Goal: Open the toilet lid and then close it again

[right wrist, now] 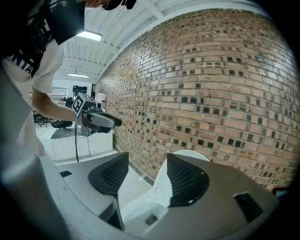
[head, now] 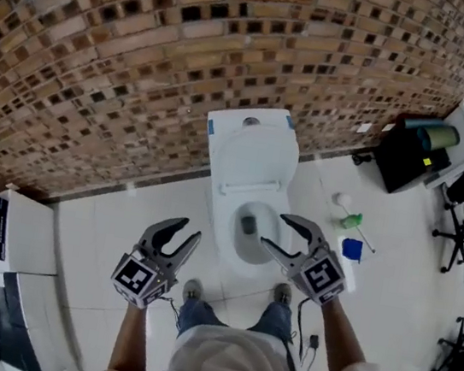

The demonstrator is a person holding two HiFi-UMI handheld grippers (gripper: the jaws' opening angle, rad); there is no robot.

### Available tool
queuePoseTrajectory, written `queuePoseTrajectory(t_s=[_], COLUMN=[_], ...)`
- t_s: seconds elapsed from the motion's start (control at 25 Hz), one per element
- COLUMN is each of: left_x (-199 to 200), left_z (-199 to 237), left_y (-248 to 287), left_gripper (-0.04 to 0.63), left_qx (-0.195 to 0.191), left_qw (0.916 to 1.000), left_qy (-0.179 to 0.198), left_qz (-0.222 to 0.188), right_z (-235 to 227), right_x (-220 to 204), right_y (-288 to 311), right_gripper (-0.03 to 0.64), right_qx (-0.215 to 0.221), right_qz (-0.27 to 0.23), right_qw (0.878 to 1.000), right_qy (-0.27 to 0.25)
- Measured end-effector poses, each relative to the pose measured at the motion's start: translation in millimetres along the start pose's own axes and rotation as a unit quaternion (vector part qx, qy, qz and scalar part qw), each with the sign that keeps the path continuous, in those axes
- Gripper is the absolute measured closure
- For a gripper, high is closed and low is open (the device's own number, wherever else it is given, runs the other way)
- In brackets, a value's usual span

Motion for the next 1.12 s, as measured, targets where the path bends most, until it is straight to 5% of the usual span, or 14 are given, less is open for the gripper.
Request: queuePoseTrajectory(t_s=[0.2, 0.32, 0.64, 1.0, 1.12], left_x=[1.4, 3.7, -9.0, -56.3, -70.1], left_z=[60.0, 80.4, 104.0, 134.0, 141.3], left_y=[-25.5, -16.0, 14.3, -0.7, -5.9], left_gripper=[0.453, 0.453, 0.453, 0.453, 0.453], left_qx=[-0.064, -0.088, -0.134, -0.126, -0.127], left_qw=[0.9965, 0.995, 0.9904, 0.9894, 0.9886], left_qy=[0.03, 0.027, 0.018, -0.039, -0.042], left_qz=[0.044, 0.037, 0.03, 0.059, 0.069], right_z=[-9.1, -43.4, -141.8, -163.4, -167.9], right_x=[27.7, 33.4, 0.0, -84.8, -106.2], right_y=[84.8, 131.5, 244.5, 317.3, 316.8], right_gripper=[0.351, 0.351, 0.351, 0.351, 0.351], right_qx=[-0.027, 0.006, 0.124, 0.244, 0.252], right_qz=[0.056, 0.119, 0.286, 0.429, 0.455], right_qw=[0.997, 0.983, 0.908, 0.815, 0.799], right_qy=[-0.041, -0.139, -0.281, -0.303, -0.302])
Point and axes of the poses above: the fingertips, and each gripper's own axes: y forward along the fingers, z to its left, x out of its top, the point moved 2 cm from there along -y, backward along the fingers, and after that the axes turned 9 degrees about -y, right-handed, at the moved point
